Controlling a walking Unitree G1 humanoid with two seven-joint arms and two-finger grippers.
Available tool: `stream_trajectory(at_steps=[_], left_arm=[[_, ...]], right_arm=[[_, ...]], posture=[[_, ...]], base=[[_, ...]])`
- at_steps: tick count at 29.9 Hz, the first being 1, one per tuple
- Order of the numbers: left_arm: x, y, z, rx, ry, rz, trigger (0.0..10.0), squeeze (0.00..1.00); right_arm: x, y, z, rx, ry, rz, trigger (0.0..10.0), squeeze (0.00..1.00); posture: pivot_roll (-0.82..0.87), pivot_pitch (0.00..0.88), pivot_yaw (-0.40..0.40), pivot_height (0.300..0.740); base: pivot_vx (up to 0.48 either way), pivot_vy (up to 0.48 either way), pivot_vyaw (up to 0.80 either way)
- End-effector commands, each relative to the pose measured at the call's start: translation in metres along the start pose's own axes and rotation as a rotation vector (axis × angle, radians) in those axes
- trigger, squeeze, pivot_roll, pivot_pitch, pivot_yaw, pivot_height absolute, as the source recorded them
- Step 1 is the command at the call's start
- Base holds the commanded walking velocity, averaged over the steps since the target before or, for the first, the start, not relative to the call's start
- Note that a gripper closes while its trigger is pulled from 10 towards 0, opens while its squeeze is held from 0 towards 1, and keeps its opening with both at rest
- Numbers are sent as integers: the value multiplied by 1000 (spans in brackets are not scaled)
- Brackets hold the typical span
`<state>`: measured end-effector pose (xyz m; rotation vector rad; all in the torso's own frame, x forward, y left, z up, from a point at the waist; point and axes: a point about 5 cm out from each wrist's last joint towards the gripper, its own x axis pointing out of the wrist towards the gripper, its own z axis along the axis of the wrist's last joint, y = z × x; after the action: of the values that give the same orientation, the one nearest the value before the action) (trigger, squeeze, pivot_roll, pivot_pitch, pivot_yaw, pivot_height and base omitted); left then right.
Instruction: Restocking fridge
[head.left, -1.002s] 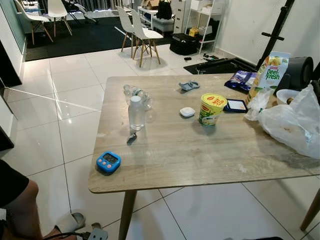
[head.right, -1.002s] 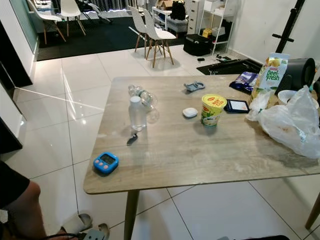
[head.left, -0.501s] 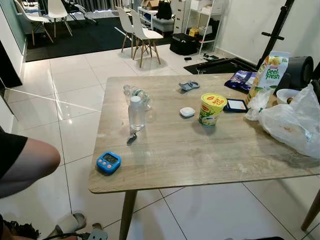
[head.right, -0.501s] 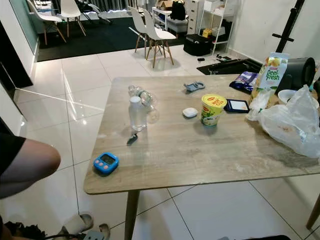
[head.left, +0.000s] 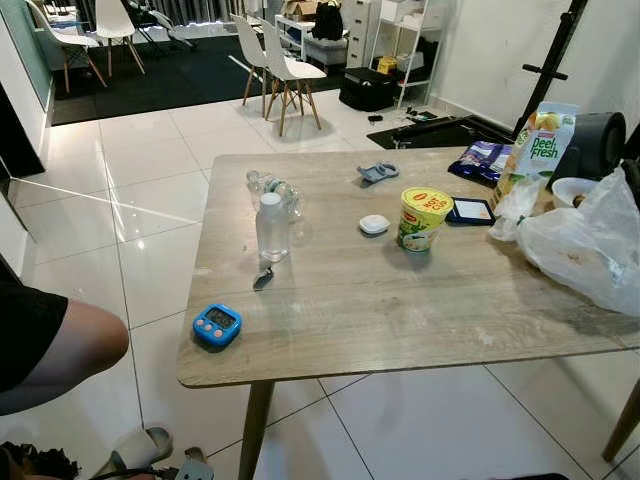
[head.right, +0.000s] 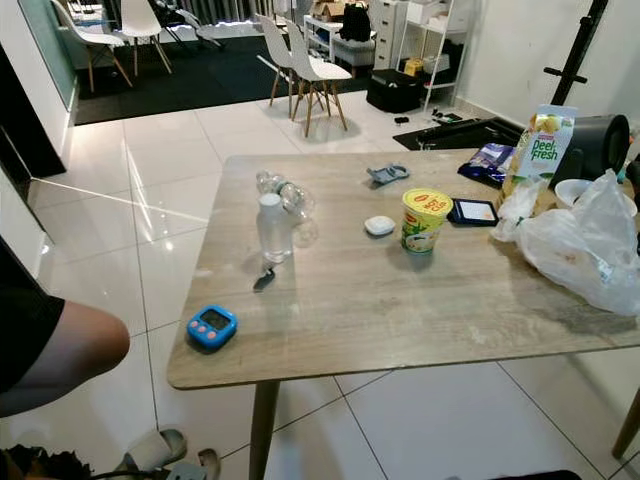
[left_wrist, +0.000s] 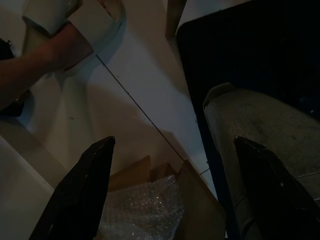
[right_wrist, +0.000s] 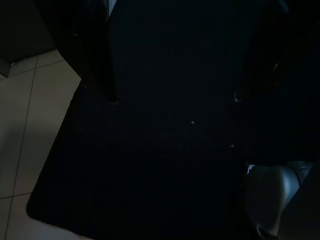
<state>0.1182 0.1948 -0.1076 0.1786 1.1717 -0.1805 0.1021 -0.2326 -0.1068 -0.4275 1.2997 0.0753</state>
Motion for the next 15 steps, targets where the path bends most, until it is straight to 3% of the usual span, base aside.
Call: stream_trajectory(at_steps=[1, 10, 15], left_arm=[[-1, 3, -7, 21, 30, 1, 10000, 0], [0, 1, -2, 25, 18, -8, 10000, 0], [0, -2, -4, 22, 21, -16, 10000, 0]], right_arm=[[0, -3, -3, -1, 6, -8, 10000, 0], [-1, -14, 0, -4, -2, -27, 10000, 0], [0, -9, 0, -25, -5, -13, 10000, 0]], posture=[[39, 0, 4, 740], [39, 0, -13, 740], [41, 0, -16, 740]], base=[[0, 0, 0], [0, 0, 0], [0, 0, 0]])
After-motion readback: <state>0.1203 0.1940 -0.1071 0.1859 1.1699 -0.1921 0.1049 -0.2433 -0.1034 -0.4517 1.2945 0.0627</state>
